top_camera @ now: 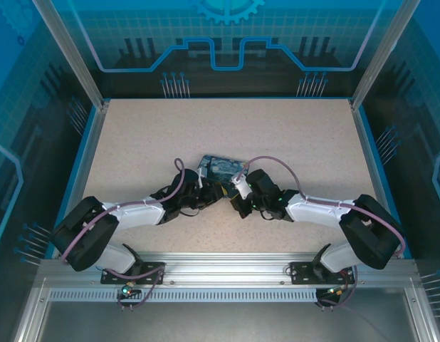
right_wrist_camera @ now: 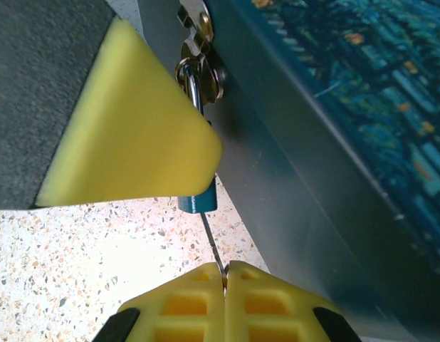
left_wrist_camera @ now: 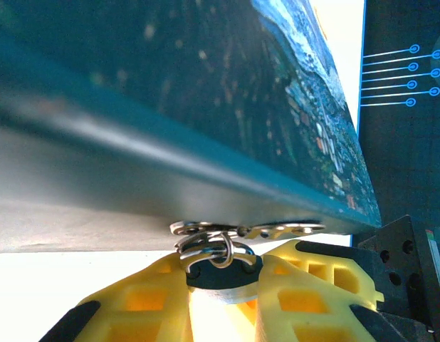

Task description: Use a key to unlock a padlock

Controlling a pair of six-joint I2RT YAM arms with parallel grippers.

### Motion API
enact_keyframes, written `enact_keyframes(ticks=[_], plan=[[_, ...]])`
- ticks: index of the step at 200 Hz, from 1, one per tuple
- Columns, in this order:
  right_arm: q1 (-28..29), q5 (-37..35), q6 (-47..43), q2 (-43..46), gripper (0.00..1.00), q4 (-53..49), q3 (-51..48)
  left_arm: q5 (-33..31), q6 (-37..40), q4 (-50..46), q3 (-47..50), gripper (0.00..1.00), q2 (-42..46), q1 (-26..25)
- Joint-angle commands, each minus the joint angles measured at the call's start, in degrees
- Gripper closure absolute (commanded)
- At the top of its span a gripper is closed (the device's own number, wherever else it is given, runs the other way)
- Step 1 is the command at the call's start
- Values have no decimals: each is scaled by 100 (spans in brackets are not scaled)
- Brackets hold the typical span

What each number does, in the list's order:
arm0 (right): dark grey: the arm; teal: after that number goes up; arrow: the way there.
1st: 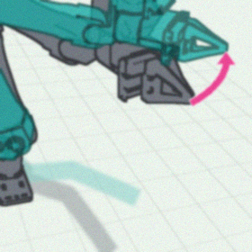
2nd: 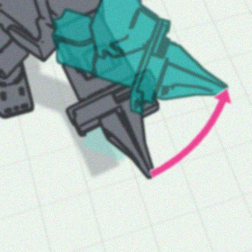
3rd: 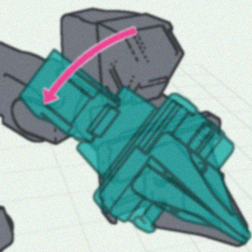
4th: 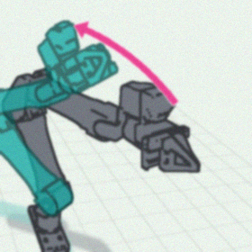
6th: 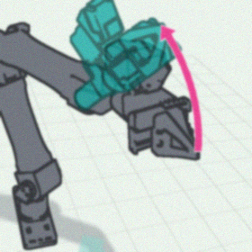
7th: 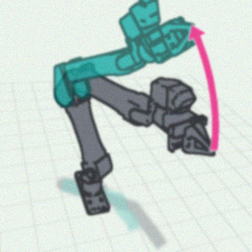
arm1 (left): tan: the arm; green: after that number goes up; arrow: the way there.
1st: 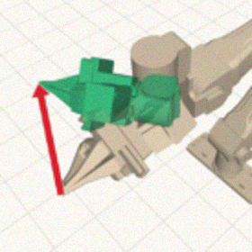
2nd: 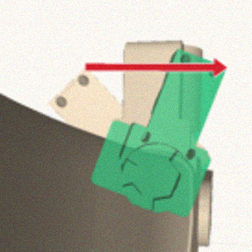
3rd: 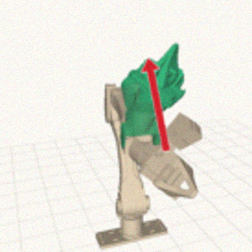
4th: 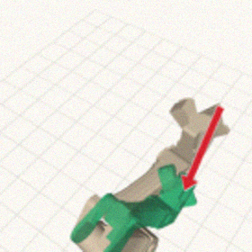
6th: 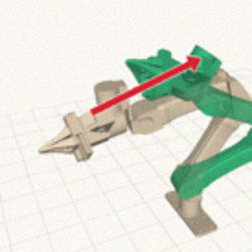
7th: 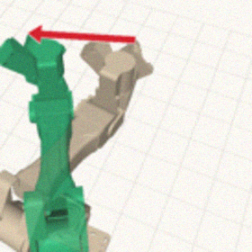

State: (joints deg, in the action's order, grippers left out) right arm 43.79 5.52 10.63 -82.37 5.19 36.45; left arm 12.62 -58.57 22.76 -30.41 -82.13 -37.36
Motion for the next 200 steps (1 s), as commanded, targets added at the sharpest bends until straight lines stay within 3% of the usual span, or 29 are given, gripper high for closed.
enact_keyframes(ticks=[1,200], plan=[[-73,160,-76,74,100,344,190,126,39,193,-193,91,-35,-88],[-340,765,180,-25,100,1855,67,142,-173,437,-316,92,-370,-271]])
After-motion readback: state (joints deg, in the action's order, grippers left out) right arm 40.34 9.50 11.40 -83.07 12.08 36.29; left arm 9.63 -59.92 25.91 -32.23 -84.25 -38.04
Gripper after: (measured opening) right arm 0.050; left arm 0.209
